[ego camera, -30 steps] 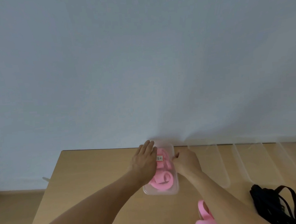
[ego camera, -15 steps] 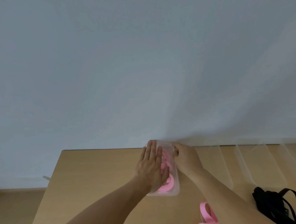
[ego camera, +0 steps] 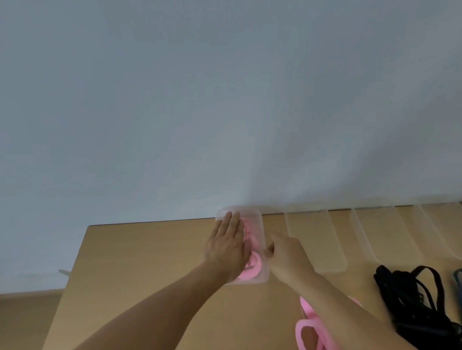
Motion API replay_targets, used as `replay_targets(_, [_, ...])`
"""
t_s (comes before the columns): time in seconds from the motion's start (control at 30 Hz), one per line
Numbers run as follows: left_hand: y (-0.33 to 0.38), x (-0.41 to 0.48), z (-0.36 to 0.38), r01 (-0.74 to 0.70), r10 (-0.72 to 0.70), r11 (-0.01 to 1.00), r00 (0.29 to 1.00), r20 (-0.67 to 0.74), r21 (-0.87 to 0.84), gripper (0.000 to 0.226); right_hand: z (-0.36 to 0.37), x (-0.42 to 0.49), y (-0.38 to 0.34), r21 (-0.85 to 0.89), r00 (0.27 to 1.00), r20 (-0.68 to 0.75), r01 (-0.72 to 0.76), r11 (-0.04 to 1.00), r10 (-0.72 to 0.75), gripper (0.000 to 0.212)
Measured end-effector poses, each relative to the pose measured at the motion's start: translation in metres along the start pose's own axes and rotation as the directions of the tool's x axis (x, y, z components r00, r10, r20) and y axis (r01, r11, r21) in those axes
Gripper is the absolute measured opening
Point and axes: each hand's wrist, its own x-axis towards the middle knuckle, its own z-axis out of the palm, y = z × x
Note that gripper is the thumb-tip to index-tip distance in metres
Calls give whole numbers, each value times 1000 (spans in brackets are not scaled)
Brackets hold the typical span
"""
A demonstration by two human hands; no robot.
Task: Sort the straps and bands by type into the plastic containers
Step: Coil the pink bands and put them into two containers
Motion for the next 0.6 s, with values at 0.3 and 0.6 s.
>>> replay_targets(0.3, [0,-10,2,-45,36,996,993,112,78,88,13,-13,7,117,993,-46,-102,988,108,20])
replay_targets(0.6, [-1,-10,-2,-33,17,995,987,163,98,83,26,-31,16,279,973,16,-226,933,231,29])
